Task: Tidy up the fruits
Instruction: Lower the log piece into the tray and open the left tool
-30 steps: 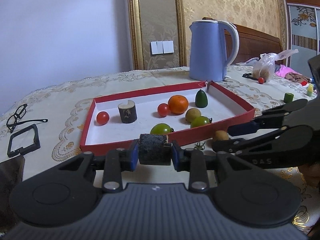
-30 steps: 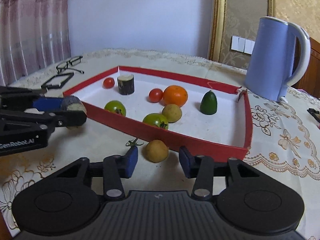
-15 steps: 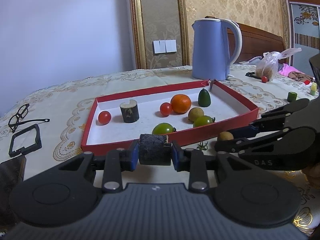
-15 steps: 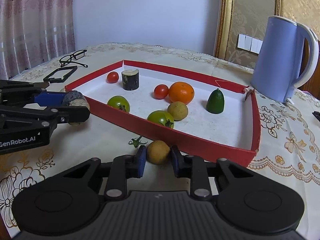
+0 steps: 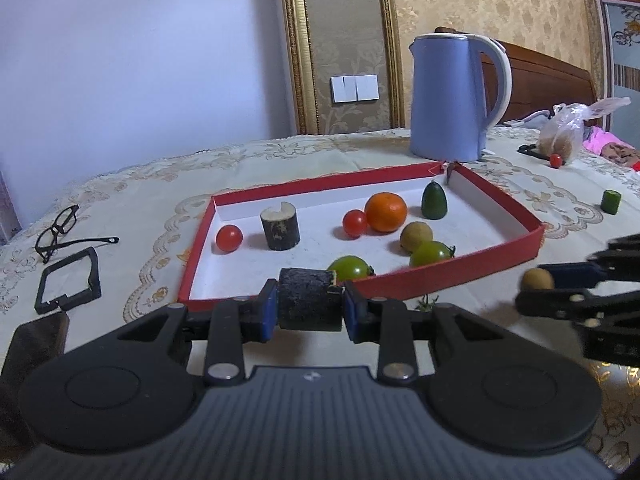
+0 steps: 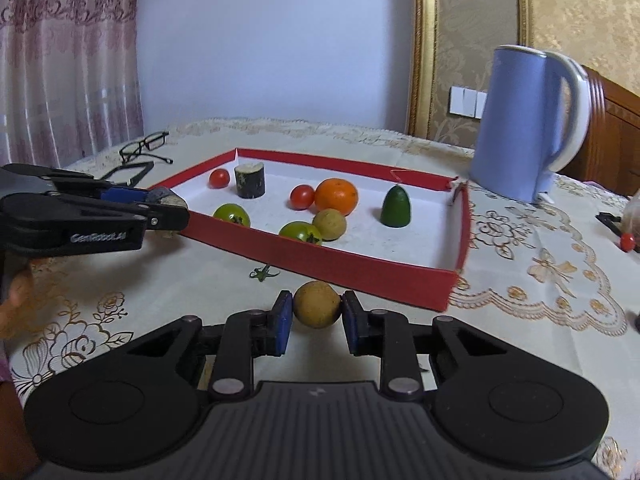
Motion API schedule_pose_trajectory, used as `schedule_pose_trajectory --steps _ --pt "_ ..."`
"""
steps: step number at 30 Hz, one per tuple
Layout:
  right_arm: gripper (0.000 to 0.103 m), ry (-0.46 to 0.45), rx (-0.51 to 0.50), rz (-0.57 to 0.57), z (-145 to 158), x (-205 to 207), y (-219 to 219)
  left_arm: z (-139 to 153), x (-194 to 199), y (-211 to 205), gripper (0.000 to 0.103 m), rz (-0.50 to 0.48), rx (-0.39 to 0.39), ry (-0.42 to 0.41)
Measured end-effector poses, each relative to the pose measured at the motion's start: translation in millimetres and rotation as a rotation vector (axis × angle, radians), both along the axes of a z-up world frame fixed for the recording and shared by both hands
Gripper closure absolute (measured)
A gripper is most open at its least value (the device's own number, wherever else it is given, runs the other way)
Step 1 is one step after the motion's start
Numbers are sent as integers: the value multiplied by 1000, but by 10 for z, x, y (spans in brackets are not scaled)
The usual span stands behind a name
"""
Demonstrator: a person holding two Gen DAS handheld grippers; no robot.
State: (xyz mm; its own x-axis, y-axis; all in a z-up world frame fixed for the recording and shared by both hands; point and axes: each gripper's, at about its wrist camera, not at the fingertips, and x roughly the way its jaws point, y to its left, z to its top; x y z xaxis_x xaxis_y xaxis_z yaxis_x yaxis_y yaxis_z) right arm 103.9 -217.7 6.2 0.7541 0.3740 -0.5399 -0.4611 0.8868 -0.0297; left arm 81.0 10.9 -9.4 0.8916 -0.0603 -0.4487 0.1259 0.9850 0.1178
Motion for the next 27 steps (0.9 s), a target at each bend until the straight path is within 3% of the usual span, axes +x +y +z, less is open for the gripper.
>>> schedule_pose_trajectory --steps 27 --pt "77 -36 108 -45 57 -245 -376 97 555 -223 73 67 70 21"
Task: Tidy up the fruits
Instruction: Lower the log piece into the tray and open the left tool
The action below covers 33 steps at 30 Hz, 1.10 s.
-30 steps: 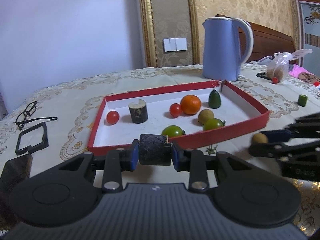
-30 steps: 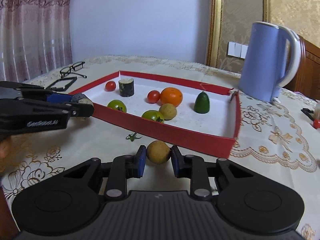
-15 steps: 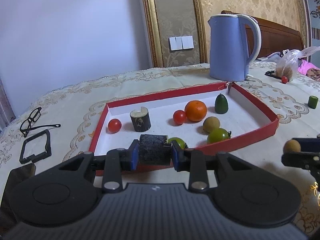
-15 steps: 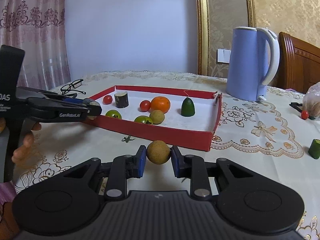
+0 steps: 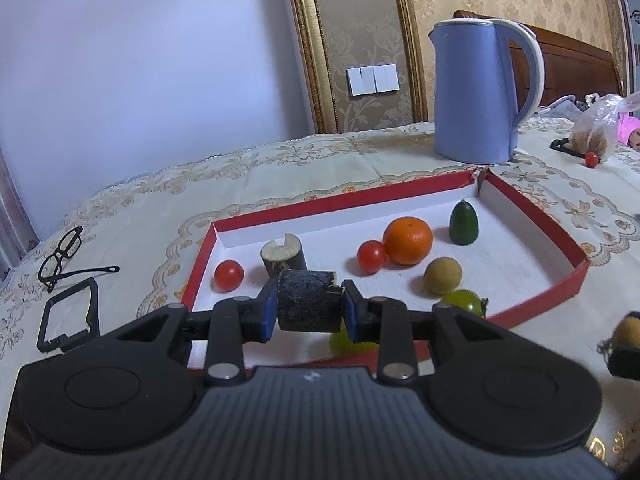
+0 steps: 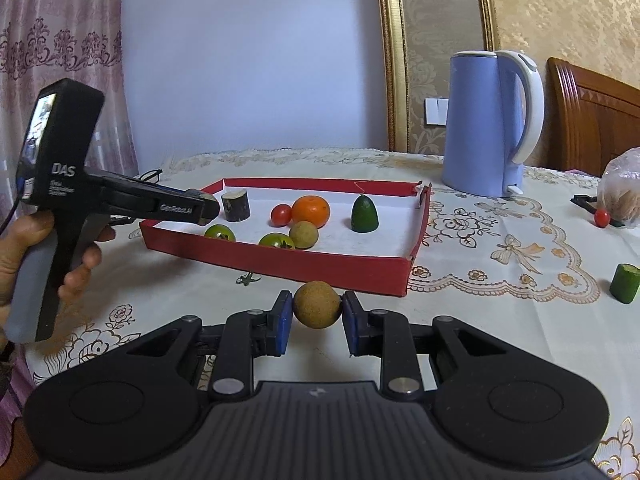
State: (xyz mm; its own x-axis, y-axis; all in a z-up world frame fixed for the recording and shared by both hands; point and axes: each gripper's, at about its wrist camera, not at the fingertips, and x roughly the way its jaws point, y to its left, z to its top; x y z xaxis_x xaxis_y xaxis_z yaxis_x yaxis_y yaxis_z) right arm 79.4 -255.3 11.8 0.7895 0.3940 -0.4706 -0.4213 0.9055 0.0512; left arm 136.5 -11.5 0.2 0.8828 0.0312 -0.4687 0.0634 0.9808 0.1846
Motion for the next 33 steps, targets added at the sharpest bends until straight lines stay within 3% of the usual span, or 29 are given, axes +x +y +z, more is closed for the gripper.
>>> schedule_pose_trajectory --steps 28,29,33 --pt "77 1 36 -14 -13 -32 -95 -40 873 -160 73 71 44 68" --pt "77 1 35 -14 -16 -30 -96 -30 895 -164 71 74 41 68" --pt "77 4 37 -13 -21 -20 -93 48 880 -109 47 85 -1 50"
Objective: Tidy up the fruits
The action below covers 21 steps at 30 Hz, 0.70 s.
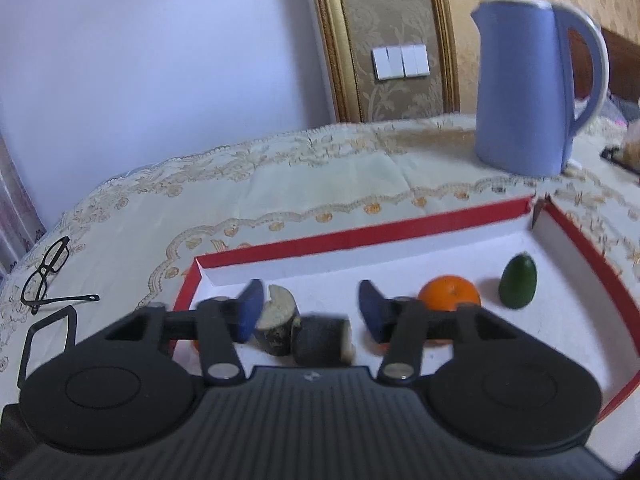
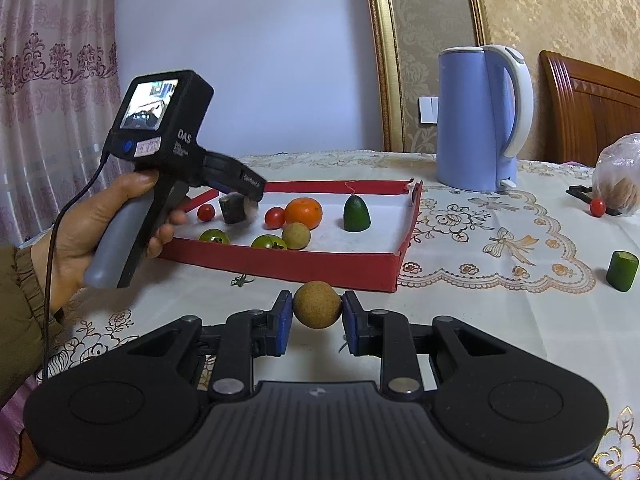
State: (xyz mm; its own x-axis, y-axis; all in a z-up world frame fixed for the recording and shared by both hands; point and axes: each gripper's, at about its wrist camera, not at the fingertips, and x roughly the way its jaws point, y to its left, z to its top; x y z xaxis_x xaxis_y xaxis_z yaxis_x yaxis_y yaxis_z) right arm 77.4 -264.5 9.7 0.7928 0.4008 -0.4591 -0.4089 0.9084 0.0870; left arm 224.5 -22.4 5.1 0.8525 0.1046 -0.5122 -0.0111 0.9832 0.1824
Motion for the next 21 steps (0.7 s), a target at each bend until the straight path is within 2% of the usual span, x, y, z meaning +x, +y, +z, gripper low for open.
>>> schedule_pose_trajectory --steps 3,7,9,14,16,21 --pt "77 4 1 1 -8 16 11 43 -91 80 46 13 -20 -19" --pt "77 3 1 6 -2 35 34 60 -296 291 46 61 -88 -39" --pt "77 2 0 9 7 36 52 38 -431 406 38 101 -117 -54" --pt "77 -6 -7 21 43 38 127 -30 -779 693 30 182 -177 -105" --pt "77 -10 -11 25 64 42 157 -54 -914 793 29 209 -199 -119" --pt "77 -23 -21 30 127 93 222 -61 -1158 913 17 267 -196 -163"
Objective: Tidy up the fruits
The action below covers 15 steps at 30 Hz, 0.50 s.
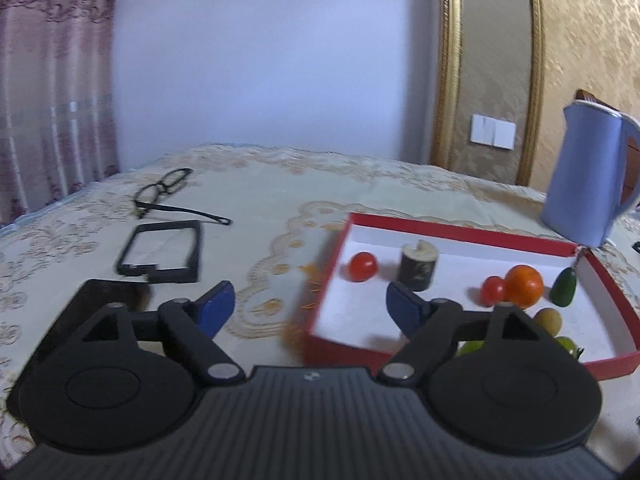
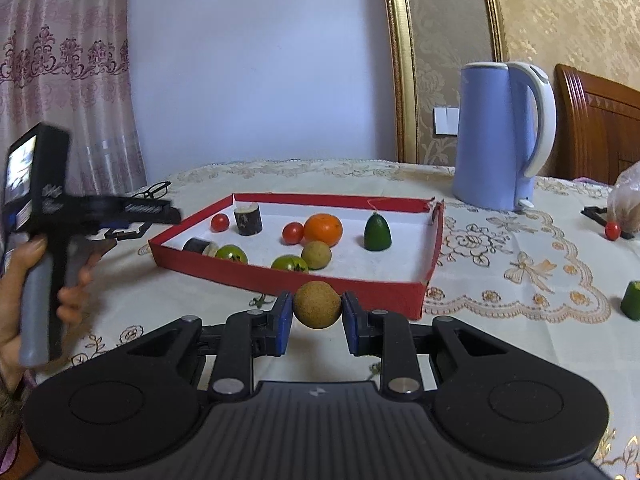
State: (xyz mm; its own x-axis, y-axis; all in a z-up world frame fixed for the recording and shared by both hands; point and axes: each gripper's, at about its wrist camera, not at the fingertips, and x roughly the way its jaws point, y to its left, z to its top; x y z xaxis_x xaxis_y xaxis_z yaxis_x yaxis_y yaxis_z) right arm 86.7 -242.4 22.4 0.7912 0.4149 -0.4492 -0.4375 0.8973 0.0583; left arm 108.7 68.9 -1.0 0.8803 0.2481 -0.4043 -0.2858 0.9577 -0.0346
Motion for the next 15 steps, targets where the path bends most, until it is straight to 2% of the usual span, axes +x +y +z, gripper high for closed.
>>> schedule_pose_trajectory --steps 8,15 --pt "77 -9 -7 -6 97 174 57 -42 -117 -69 9 33 78 -8" --pt "77 -10 -36 -24 146 351 73 -84 -101 -88 5 22 80 3"
